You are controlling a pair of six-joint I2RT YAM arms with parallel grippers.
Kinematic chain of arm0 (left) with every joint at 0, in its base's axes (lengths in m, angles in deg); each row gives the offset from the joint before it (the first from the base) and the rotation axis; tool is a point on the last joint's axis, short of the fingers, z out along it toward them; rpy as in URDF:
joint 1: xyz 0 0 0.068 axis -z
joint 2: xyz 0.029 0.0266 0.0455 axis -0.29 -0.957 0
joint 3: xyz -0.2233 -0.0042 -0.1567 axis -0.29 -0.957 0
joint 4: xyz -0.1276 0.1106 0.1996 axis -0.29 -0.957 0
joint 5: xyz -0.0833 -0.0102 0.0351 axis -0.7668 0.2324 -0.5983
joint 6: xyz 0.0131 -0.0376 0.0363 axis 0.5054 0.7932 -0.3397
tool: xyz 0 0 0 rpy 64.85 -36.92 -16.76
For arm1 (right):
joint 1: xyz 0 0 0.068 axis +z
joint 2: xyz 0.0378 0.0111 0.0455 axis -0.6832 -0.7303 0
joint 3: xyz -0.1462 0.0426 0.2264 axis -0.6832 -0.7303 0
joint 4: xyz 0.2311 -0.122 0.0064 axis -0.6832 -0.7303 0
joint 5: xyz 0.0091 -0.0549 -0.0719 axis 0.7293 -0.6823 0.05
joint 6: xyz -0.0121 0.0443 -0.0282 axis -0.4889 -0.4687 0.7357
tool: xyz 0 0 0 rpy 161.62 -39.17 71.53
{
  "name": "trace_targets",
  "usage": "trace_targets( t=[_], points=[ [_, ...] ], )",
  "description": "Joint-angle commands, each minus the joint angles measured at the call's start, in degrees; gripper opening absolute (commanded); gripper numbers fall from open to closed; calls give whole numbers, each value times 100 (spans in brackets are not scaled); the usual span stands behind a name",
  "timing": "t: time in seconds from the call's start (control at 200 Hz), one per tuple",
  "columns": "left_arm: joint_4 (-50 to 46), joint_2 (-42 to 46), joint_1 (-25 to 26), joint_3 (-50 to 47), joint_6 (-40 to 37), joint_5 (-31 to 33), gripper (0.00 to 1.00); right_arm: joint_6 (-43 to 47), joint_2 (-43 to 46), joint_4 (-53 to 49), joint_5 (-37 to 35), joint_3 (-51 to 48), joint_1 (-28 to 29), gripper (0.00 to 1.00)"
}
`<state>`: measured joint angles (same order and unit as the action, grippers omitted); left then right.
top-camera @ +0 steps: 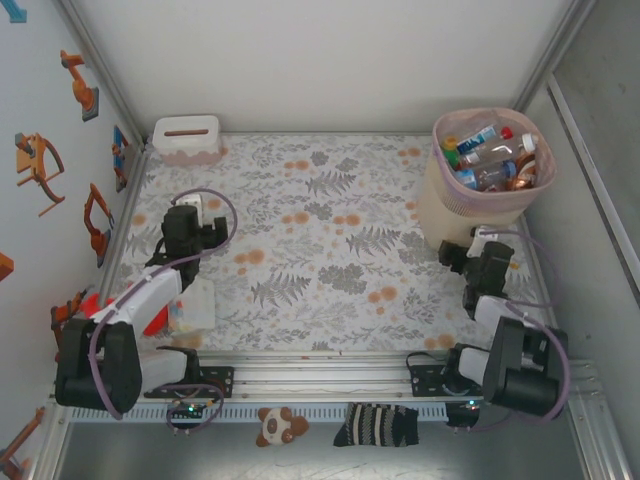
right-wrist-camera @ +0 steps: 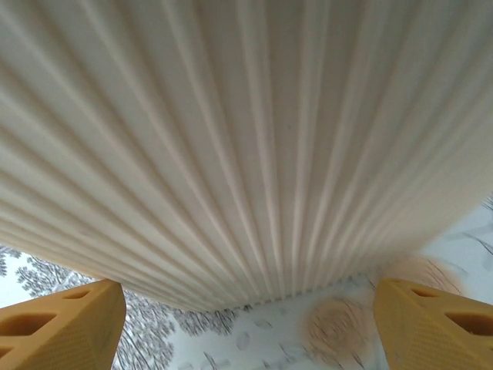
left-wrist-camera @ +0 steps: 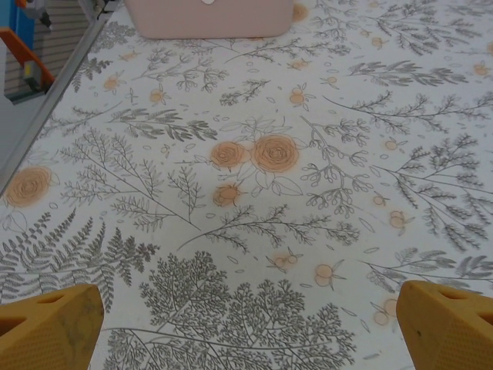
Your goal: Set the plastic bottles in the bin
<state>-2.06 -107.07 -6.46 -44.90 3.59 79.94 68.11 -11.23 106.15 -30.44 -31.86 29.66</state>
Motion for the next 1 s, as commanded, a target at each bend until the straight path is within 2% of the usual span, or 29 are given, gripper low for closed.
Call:
trace_targets(
  t=[0.0, 0.1, 0.165, 0.386, 0.506, 0.701, 0.776, 0.846, 0.911, 0.996],
  points=[
    [1435, -289, -52, -369, -633, -88, 97, 242, -448, 619, 103, 594, 140, 81],
    [2543, -686, -141, -648, -837, -494, 97, 301, -579, 504, 65, 727, 217, 81],
    [2217, -824, -194, -469, -788, -598, 97, 362, -478, 622, 21, 597, 290, 82],
    [3471, -1171, -376, -1060, -754, -1065, 97, 384, -307, 895, -146, 359, 402, 83],
    [3488, -1160, -558, -1092, -624, -1358, 97, 204, -365, 1153, -39, 290, 445, 83],
    [4383, -1633, -916, -1337, -424, -1991, 97, -6, -1060, 2072, -212, 285, 652, 83],
    [4345, -1752, -1032, -1247, -371, -2253, 97, 32, -1402, 2386, -263, 255, 700, 83],
    [3935, -1708, -1066, -1088, -410, -2459, 97, 114, -1615, 2736, -313, 161, 781, 83],
    [4015, -1754, -1120, -1083, -365, -2542, 97, 157, -1844, 2966, -352, 170, 841, 83],
    [3886, -1738, -1127, -1047, -341, -2555, 97, 176, -1773, 2520, -542, 342, 902, 84]
  ],
)
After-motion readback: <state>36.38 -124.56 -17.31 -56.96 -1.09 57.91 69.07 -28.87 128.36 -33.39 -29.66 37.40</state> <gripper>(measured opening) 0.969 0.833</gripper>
